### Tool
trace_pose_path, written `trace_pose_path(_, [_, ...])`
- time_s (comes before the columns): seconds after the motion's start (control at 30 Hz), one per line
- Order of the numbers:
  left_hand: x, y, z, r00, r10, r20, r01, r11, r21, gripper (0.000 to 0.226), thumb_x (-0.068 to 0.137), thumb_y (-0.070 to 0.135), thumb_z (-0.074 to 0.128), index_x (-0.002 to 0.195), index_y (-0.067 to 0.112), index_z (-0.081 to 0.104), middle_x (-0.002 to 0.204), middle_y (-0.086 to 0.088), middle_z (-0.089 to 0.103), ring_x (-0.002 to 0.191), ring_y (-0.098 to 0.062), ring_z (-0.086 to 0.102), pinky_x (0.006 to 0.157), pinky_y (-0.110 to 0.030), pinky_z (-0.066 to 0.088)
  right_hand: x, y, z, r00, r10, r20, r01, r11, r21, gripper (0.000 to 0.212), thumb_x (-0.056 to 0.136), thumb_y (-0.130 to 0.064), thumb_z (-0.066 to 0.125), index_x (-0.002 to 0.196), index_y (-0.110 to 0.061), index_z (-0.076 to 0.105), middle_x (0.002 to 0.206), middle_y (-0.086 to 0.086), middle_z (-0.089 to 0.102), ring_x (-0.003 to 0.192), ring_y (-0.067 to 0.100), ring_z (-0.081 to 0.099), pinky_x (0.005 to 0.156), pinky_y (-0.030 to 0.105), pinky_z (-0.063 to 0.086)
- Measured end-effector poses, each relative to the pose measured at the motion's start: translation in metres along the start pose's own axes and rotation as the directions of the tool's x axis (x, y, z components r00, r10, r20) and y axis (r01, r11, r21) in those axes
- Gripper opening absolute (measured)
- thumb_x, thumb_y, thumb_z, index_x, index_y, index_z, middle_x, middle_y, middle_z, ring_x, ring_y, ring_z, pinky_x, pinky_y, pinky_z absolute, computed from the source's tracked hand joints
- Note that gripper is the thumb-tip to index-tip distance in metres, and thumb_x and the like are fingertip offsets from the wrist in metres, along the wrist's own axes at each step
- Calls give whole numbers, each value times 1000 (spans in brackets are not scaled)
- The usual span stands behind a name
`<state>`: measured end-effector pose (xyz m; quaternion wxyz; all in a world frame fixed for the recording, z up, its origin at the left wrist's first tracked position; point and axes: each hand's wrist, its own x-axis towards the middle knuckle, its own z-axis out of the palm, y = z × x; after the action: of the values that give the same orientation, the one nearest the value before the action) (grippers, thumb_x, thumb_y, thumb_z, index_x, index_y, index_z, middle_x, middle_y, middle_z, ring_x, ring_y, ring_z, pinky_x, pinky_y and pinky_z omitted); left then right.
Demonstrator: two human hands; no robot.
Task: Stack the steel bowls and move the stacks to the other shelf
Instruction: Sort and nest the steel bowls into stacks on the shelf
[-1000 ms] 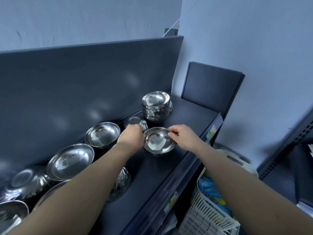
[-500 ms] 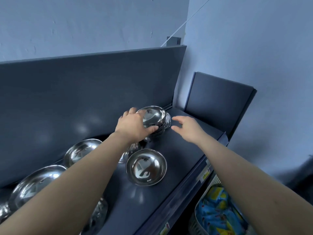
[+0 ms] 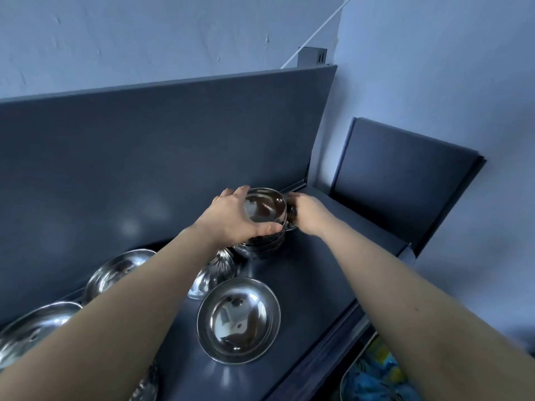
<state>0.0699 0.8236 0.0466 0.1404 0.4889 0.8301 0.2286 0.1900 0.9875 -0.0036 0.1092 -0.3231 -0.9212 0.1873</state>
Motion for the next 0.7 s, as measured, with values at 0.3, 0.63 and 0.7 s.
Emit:
trace_pose_path(0.3, [-4, 6, 0, 1000, 11, 2, -11, 1000, -18, 118, 61, 68, 73, 151, 20, 16, 151, -3, 28, 141, -21, 24, 114, -35, 28, -35, 23, -15, 981, 175, -88, -168, 982, 83, 60, 64, -41, 88, 110, -13, 61, 120, 5, 53, 111, 20, 55, 93, 31, 45])
trace_pose_path(0.63, [-11, 3, 2, 1000, 9, -12, -9, 1000, 3, 117, 61, 66, 74, 151, 21, 15, 151, -3, 27, 140, -24, 25, 113, -37, 29, -40, 26, 2, 966, 255, 51, -260, 947, 186, 110, 54, -36, 93, 146, -29, 33, 128, 5, 39, 119, 27, 50, 97, 29, 42])
trace_pose_path(0.7, [-12, 3, 2, 1000, 12, -23, -12, 1000, -2, 115, 62, 65, 74, 151, 21, 16, 151, -2, 28, 140, -23, 26, 113, -37, 30, -46, 29, 0, 964, 263, 33, -265, 944, 195, 108, 53, -38, 93, 142, -29, 34, 121, 3, 38, 113, 24, 50, 90, 28, 43])
